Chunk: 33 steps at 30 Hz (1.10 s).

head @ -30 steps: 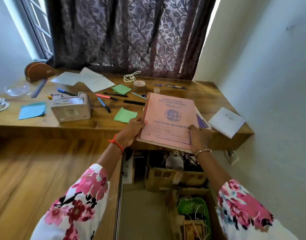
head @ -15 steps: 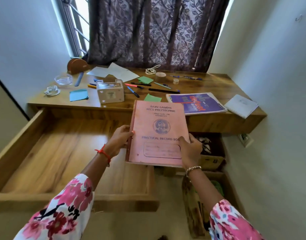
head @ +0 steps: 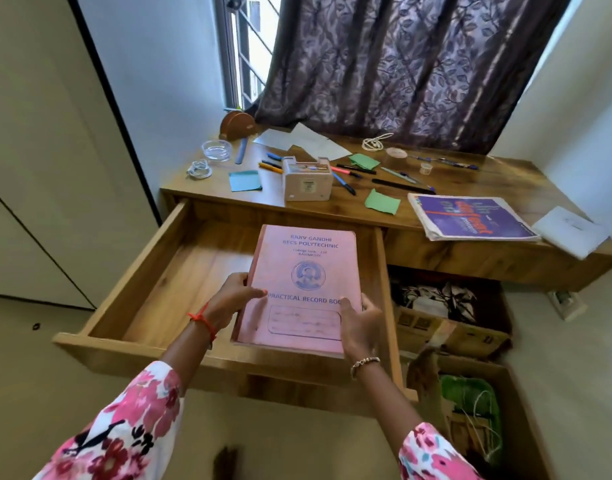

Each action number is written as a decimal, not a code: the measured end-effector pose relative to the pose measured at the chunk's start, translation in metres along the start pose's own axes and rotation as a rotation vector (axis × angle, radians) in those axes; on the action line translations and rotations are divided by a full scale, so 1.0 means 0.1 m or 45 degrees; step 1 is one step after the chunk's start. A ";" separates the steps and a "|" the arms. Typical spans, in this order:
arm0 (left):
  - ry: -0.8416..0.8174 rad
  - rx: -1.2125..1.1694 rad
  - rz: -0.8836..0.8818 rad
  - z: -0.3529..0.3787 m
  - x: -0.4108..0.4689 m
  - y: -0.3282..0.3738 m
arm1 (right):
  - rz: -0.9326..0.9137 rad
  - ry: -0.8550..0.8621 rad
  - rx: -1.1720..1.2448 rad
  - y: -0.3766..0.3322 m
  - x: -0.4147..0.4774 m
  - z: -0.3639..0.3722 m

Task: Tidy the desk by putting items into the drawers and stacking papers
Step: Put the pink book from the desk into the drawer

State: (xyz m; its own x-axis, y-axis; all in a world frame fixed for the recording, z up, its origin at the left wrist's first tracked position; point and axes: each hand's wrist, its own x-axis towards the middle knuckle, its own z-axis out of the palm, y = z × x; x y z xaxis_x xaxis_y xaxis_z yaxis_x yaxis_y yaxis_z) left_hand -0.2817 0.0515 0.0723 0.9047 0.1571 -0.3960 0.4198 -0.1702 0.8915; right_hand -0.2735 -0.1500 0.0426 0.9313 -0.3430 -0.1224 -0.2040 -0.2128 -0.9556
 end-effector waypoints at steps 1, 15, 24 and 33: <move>-0.022 -0.003 0.007 -0.14 0.07 -0.06 | 0.005 -0.002 -0.010 0.00 0.00 0.16; -0.167 0.295 0.023 -1.70 1.58 -1.05 | 0.306 0.029 0.016 0.09 0.07 2.34; -0.281 1.010 -0.026 -1.76 1.67 -1.04 | 0.297 -0.032 -0.084 0.16 0.30 3.02; -0.354 1.325 0.005 -1.92 1.82 -1.26 | 0.291 -0.242 -0.464 0.15 0.37 3.21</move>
State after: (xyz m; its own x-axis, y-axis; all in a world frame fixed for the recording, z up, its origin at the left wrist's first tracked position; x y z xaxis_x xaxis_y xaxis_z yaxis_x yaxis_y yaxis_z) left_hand -0.1835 0.2887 -0.0696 0.8359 -0.0499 -0.5467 0.1533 -0.9350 0.3197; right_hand -0.1455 0.1276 -0.0624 0.8821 -0.2520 -0.3980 -0.4711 -0.4704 -0.7462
